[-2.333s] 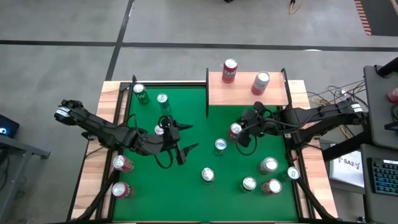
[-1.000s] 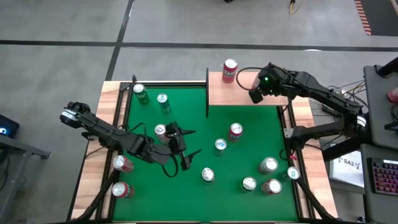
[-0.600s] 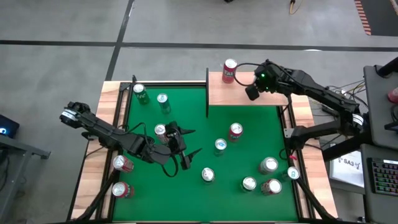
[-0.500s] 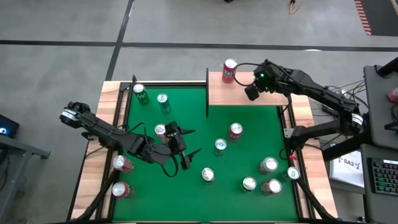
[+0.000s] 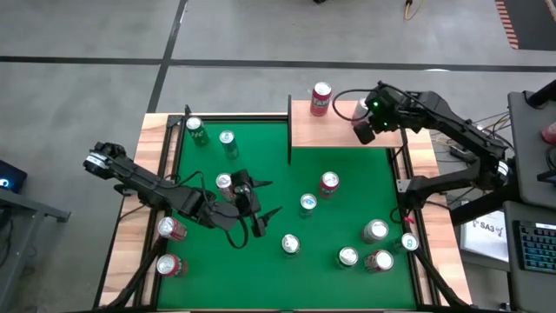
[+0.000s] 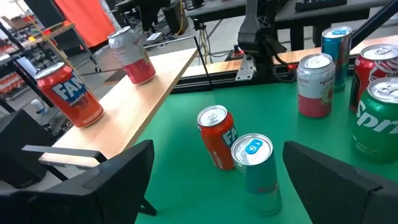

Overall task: Place canned beverage on shelf
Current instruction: Put the left pink-white soda can on the shelf

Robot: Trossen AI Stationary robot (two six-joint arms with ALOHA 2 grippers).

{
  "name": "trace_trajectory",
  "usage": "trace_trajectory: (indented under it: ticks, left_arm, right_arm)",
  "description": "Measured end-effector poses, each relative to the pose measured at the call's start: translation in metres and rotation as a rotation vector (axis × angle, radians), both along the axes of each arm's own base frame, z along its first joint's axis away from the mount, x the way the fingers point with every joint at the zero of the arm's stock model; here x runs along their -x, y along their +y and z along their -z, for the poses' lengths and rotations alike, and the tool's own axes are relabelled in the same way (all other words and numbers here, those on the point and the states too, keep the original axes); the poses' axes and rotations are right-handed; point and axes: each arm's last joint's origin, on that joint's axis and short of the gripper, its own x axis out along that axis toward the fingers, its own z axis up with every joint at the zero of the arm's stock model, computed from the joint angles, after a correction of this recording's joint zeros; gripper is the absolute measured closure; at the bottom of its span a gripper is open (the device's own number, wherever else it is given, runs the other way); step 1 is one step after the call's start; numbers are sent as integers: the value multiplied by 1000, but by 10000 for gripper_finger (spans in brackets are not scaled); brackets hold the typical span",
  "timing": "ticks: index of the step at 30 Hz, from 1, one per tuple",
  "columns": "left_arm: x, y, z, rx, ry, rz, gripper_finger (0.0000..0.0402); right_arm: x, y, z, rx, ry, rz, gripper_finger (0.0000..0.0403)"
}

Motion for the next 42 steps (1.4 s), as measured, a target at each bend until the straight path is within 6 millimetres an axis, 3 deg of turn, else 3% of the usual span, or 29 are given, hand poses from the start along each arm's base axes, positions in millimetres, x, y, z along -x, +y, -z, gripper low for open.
trace_trajectory:
  ticks: [21,38,42]
  left_arm:
    - [3,3,6,-55,65,-47,61]
    - [9,4,26,-68,177,62,61]
    - [12,8,20,-96,169,70,61]
  right_arm:
    - [-37,-26,20,52,46,-27,390]
    - [-22,4,-1,26,-102,-117,390]
    - [-15,6,-10,72,-131,-83,390]
